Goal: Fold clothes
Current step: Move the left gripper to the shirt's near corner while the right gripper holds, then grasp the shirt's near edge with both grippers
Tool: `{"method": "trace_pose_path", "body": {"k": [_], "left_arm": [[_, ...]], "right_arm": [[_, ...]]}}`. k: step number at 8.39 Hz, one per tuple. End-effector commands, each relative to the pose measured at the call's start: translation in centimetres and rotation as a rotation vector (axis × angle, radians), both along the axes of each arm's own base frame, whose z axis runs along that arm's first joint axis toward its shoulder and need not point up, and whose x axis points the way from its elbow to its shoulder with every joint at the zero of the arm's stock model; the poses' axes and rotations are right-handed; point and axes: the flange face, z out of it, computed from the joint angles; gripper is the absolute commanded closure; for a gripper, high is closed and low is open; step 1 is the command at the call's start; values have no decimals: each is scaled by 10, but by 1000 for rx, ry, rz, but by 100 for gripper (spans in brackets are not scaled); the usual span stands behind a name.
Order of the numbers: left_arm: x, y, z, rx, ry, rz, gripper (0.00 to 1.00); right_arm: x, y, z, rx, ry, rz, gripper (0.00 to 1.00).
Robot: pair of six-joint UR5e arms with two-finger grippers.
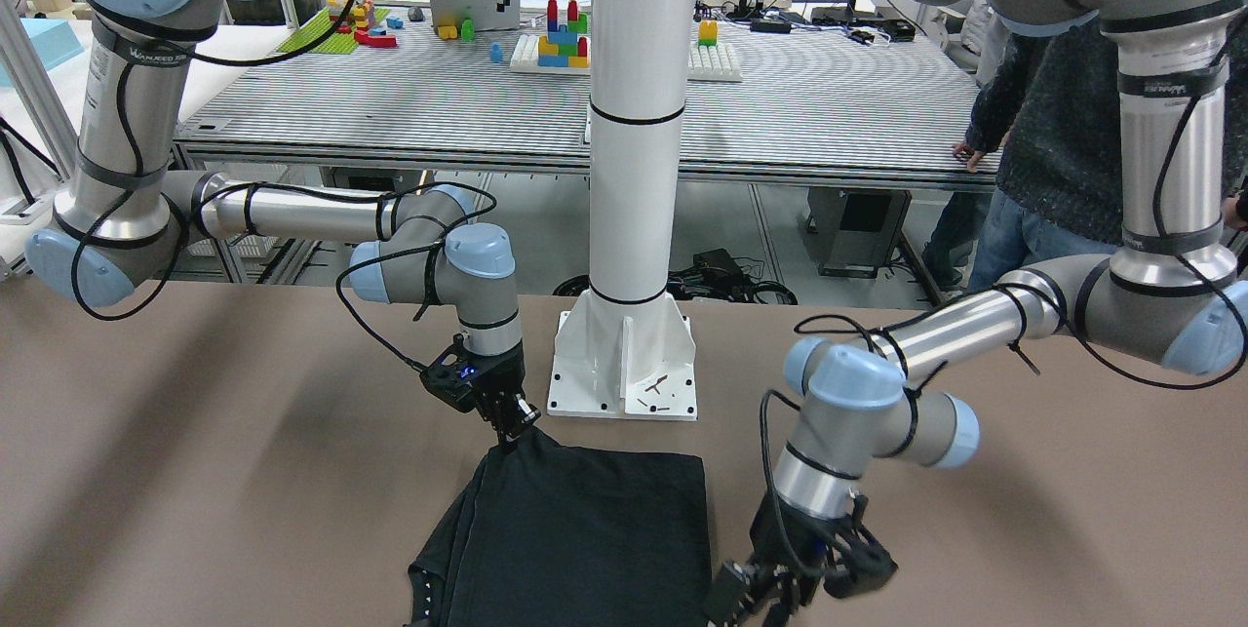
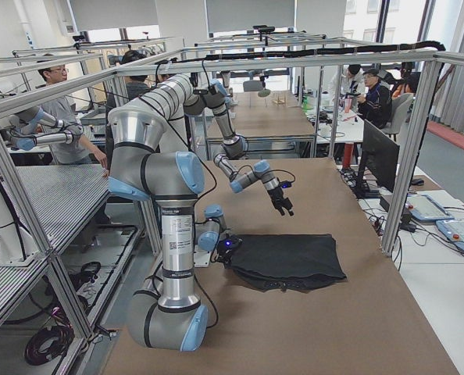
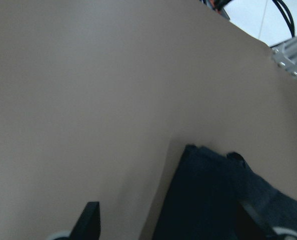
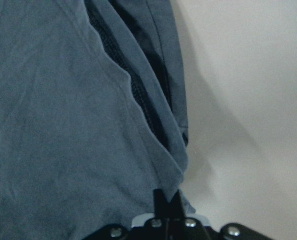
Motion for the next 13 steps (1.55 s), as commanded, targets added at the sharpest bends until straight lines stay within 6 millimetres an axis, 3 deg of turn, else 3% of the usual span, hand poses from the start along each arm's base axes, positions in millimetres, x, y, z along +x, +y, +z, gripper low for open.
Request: {"method": "trace_pose_path", "body": {"k": [1, 3, 5, 6, 9, 10, 11, 13], "left_arm": [[44, 164, 7, -86, 46, 11, 6], [69, 213, 32, -116, 21, 26, 10], [74, 228, 53, -150, -1, 41, 20], [83, 247, 53, -148, -7, 73, 24], [102, 250, 69, -157, -42, 76, 31], [101, 249, 68, -161, -38, 74, 41], [101, 250, 66, -178, -25, 69, 61], [96, 250, 60, -181, -10, 74, 92]], "right_arm": [[-1, 3, 0, 1, -1, -7, 100], [0, 2, 8, 4, 17, 1, 100], [-1, 1, 9, 5, 19, 2, 100], [0, 1, 8, 6, 17, 4, 100], [-1, 1, 9, 5, 18, 5, 100], [-1, 2, 9, 5, 20, 3, 100], [-1, 2, 9, 5, 20, 3, 100], [-1, 2, 9, 5, 20, 3, 100]]}}
